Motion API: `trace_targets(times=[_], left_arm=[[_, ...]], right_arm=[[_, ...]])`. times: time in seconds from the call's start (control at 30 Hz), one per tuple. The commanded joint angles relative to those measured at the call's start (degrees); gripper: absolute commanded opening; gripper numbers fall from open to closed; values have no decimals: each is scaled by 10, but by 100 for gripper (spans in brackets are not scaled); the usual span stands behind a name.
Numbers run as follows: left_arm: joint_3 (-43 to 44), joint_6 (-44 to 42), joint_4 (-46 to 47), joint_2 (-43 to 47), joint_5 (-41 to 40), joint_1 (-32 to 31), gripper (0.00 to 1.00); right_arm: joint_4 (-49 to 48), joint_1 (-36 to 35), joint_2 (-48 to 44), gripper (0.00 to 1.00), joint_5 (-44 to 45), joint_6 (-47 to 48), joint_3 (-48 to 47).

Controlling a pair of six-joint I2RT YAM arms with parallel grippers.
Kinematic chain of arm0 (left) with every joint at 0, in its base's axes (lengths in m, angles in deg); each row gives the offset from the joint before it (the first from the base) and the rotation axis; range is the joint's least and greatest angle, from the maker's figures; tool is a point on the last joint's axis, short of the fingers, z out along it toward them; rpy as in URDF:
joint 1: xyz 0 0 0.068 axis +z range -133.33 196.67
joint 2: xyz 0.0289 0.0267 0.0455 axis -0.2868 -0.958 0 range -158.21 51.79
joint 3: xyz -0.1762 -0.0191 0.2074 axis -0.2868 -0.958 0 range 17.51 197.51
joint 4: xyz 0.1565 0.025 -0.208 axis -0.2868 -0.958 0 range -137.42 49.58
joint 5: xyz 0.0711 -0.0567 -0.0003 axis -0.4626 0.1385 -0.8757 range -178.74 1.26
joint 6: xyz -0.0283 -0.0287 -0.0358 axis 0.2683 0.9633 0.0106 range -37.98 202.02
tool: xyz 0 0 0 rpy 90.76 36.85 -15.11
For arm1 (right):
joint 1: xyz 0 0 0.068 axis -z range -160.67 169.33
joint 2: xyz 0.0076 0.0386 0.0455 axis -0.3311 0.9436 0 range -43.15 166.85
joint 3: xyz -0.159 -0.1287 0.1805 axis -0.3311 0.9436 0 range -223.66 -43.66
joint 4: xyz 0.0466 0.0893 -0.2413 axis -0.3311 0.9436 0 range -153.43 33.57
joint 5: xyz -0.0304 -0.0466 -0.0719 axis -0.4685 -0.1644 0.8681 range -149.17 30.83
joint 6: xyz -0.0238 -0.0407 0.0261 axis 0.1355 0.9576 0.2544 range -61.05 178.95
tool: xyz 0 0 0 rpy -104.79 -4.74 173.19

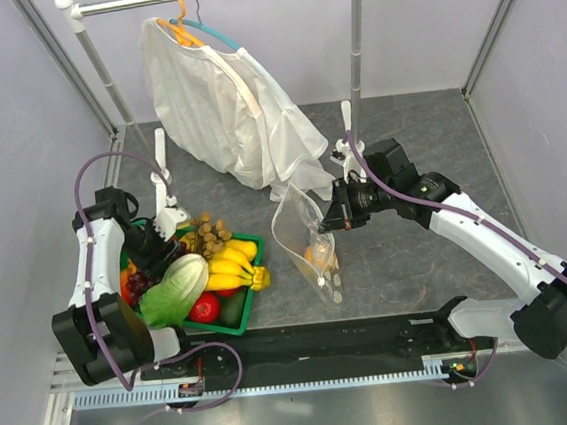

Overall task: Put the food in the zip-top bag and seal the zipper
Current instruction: Pick up the fake fruit from the bin.

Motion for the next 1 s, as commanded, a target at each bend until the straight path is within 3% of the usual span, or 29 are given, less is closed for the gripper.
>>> trace_targets(times=[0.0, 0.03, 0.13, 0.4, 0.83, 0.97], left_arm=[[-21, 21, 28, -8, -10, -4, 51], [-20, 21, 25, -5, -12, -4, 42], [-9, 17, 1, 15, -12, -3, 27], [13, 18, -57, 75, -12, -4, 2], [77, 42, -75, 79, 5, -4, 2], [136, 64, -72, 76, 20, -4, 2]], right_arm=[[-12, 3, 4, 0, 0, 5, -7], [-13, 2, 4, 0, 0, 5, -7], [-12, 2, 4, 0, 1, 7, -8], [-13, 3, 1, 0, 0, 6, -5], [-11, 3, -11, 0, 0, 9, -2], [-11, 3, -11, 0, 1, 8, -1]])
